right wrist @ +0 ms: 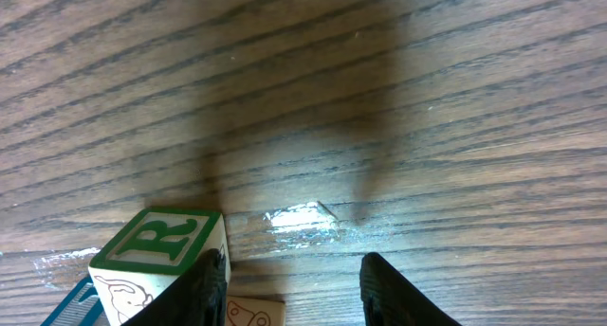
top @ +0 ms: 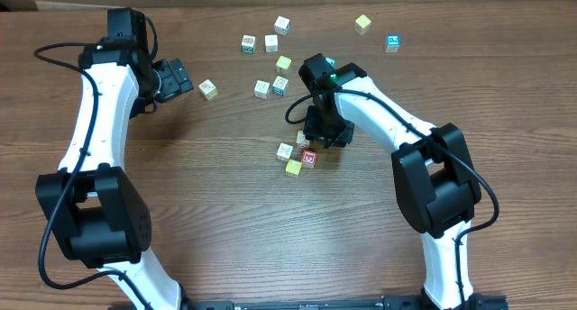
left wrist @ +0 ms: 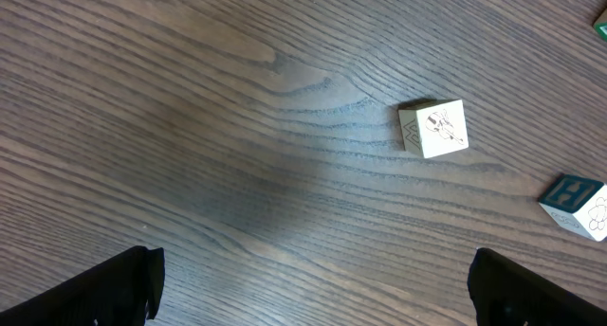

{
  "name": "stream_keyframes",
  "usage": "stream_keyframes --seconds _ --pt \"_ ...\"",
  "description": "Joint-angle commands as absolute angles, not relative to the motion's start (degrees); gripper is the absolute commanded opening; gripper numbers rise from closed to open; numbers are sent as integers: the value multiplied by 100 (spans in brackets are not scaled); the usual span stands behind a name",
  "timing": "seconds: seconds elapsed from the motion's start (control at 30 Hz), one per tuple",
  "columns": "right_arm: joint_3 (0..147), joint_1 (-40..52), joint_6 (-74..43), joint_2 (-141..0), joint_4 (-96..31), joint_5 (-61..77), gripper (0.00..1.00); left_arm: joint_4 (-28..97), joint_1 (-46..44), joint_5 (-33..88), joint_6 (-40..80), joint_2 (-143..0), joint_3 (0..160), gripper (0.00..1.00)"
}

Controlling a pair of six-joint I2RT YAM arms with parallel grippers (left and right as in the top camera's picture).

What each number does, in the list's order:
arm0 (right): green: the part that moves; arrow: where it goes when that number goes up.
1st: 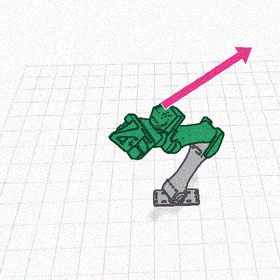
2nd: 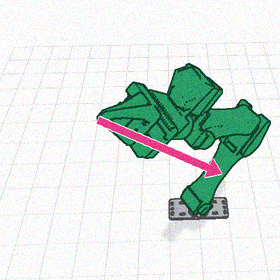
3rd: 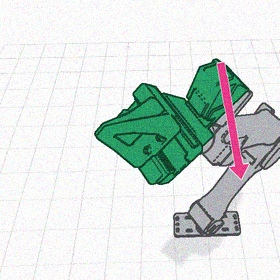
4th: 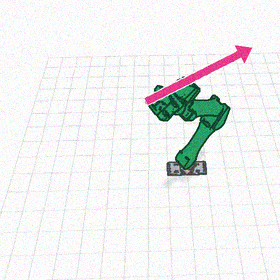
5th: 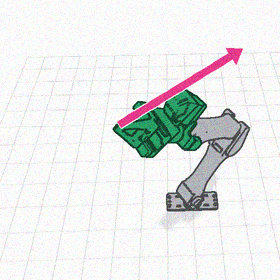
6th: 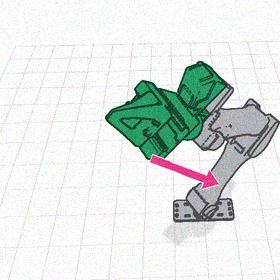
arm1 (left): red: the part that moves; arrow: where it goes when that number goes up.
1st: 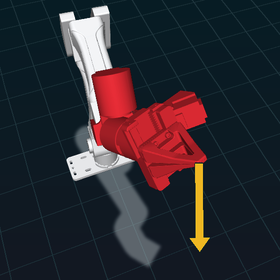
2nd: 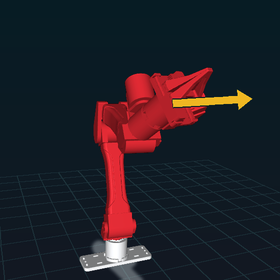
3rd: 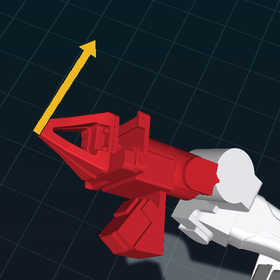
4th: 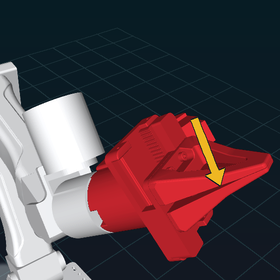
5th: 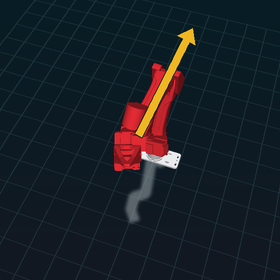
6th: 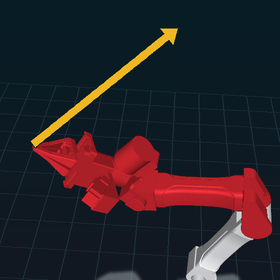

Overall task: Form a circle
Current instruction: 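Open the right gripper and adjust it around the placed blocks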

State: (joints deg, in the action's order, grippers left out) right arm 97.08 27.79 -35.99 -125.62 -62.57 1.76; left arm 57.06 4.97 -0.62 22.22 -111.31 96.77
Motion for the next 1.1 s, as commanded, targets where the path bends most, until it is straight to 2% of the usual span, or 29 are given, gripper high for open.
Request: stream_keyframes --seconds 0.0,1.07 --pt "9668 2781 -3577 -12420 -6224 270 43 5690 482 -21 2274 -11174 9767 100" --pt "9668 2781 -3929 -12420 -6272 344 44 5690 482 -21 2274 -11174 9767 99"
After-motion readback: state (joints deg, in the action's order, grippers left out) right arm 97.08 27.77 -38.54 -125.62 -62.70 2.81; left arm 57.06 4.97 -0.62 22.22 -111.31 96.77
